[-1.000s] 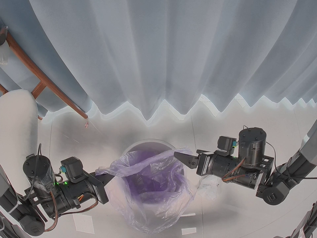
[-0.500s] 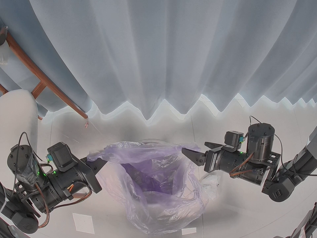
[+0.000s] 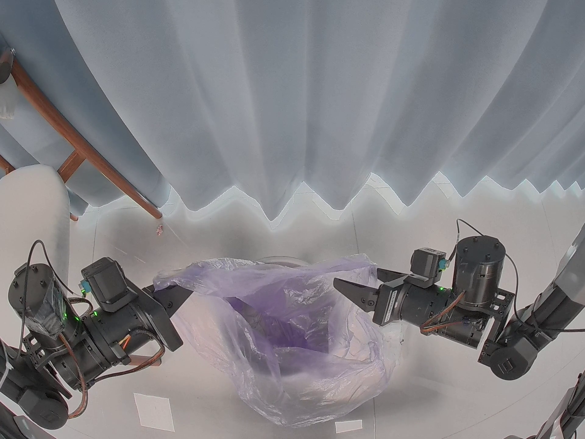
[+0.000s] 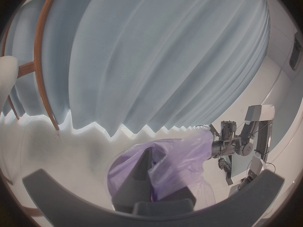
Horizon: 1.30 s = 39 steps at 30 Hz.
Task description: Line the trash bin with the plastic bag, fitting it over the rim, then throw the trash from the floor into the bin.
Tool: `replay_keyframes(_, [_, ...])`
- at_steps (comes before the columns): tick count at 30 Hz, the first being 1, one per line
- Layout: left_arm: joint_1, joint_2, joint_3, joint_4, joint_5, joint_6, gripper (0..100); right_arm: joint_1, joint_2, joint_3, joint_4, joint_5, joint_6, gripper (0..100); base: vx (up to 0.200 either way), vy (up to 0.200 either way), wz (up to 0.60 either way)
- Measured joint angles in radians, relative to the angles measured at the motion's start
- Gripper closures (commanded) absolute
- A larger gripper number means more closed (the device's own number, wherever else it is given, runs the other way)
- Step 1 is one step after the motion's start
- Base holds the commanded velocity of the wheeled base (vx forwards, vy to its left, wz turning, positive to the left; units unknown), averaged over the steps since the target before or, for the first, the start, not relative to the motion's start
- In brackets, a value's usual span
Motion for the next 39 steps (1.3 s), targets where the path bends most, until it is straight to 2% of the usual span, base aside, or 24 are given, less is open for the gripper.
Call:
replay_keyframes(3, [0.023, 0.018, 0.000, -0.003, -0.001, 0.000, 100, 0.001, 0.006, 0.012, -0.011, 0.001, 0.041, 100, 0.000, 0.000, 0.00])
replay_keyframes(8, [0.060, 0.076, 0.000, -0.013, -0.003, -0.001, 100, 0.003, 0.015, 0.022, -0.065, 0.001, 0.170, 100, 0.000, 0.000, 0.00])
replay_keyframes(11, [0.073, 0.122, -0.006, -0.049, -0.006, -0.016, 100, 0.003, 0.018, 0.017, -0.088, 0.001, 0.219, 100, 0.000, 0.000, 0.00])
replay_keyframes(17, [0.081, 0.209, -0.035, -0.141, -0.006, -0.120, 100, 0.004, 0.022, -0.031, -0.097, 0.000, 0.259, 100, -0.133, 0.000, 0.00])
replay_keyframes(28, [0.096, 0.278, -0.045, -0.148, -0.008, -0.131, 100, 0.003, 0.027, -0.136, -0.088, 0.000, 0.287, 100, -0.200, 0.000, 0.00])
replay_keyframes(35, [0.123, 0.287, -0.065, -0.147, -0.005, -0.138, 100, -0.007, 0.074, -0.230, -0.086, -0.001, 0.285, 100, 0.000, 0.000, 0.00])
replay_keyframes(39, [0.137, 0.299, -0.095, -0.147, -0.001, -0.184, 100, -0.026, 0.124, -0.305, -0.084, -0.003, 0.280, 100, 0.000, 0.000, 0.00])
